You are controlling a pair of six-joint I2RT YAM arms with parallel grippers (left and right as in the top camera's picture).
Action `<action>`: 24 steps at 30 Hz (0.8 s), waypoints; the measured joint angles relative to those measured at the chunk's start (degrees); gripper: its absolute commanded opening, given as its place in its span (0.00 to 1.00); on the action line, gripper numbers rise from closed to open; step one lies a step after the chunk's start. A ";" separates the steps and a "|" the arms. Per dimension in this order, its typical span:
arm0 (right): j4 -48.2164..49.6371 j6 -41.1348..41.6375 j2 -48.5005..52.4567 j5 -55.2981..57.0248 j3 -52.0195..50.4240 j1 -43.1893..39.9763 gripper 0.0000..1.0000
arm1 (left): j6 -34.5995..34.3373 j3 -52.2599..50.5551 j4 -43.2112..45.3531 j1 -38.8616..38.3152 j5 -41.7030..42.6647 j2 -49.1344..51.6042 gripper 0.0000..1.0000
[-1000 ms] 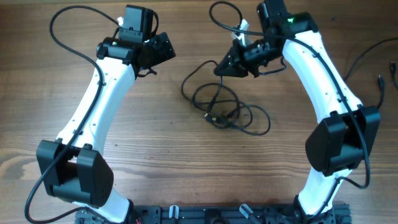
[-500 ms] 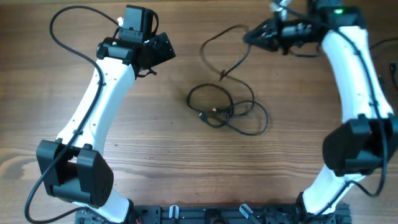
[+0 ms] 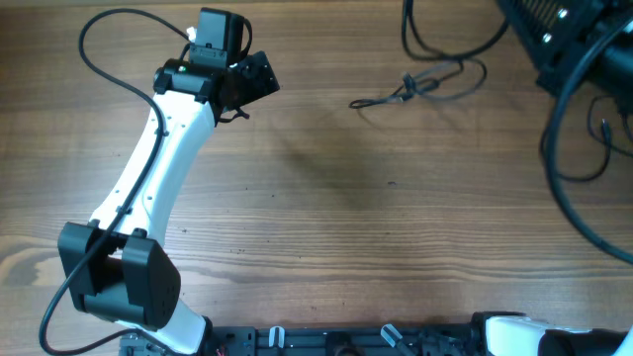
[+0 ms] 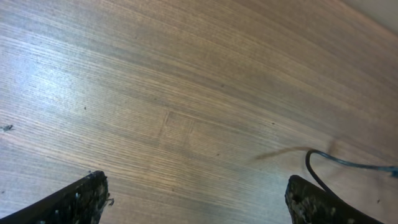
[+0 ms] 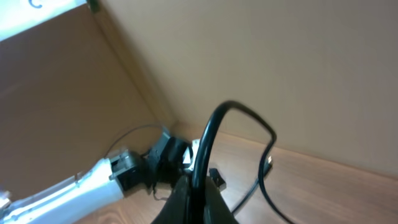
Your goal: Untangle cables
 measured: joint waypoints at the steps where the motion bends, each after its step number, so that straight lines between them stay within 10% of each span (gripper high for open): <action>1: -6.16 -3.37 0.17 0.09 0.00 1.29 0.04 | 0.00 0.00 0.22 -0.02 -0.02 0.00 0.93; 7: -14.78 -14.05 12.83 12.94 -1.57 6.69 0.05 | 0.02 0.00 0.20 -0.02 0.00 0.00 0.93; 13: -1.05 -14.60 23.89 35.80 -2.75 7.06 0.04 | 0.02 0.00 -0.15 0.00 -0.02 0.00 0.93; 24: 7.43 -8.48 -2.43 51.43 8.26 4.46 0.04 | 0.00 0.00 0.07 0.00 -0.02 0.00 0.93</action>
